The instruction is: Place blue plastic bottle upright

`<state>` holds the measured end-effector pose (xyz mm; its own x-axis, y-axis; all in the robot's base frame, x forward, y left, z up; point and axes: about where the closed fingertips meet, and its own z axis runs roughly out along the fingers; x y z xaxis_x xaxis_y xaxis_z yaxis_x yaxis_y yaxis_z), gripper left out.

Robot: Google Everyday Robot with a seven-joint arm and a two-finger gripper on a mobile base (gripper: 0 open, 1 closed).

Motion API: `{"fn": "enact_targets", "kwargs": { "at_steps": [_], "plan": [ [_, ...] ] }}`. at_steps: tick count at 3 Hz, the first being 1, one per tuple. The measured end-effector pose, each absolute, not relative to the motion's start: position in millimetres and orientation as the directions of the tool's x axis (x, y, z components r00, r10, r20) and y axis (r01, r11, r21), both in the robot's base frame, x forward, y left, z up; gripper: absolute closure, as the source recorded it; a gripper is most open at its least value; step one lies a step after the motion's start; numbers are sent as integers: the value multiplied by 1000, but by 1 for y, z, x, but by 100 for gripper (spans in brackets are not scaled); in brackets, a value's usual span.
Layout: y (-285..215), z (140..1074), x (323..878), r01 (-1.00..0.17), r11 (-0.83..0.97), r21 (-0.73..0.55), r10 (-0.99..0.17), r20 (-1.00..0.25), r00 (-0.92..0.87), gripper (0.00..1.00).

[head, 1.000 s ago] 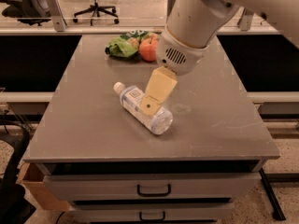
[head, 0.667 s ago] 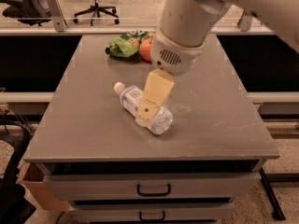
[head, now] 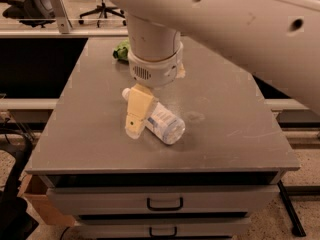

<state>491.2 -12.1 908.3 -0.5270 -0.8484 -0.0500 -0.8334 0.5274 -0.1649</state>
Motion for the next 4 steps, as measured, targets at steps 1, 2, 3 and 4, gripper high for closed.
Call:
{"fn": "enact_targets", "kwargs": {
  "at_steps": [1,2,3,4],
  "plan": [
    [-8,891,507,-765,624,-158,-778,-30,-628,0],
    [-1,874,516,-720,685,-113,-727,-43,-685,0],
    [6,857,522,-699,711,-78,-703,-50,-709,0],
    [14,845,525,-696,715,-72,-699,-49,-713,17]
  ]
}}
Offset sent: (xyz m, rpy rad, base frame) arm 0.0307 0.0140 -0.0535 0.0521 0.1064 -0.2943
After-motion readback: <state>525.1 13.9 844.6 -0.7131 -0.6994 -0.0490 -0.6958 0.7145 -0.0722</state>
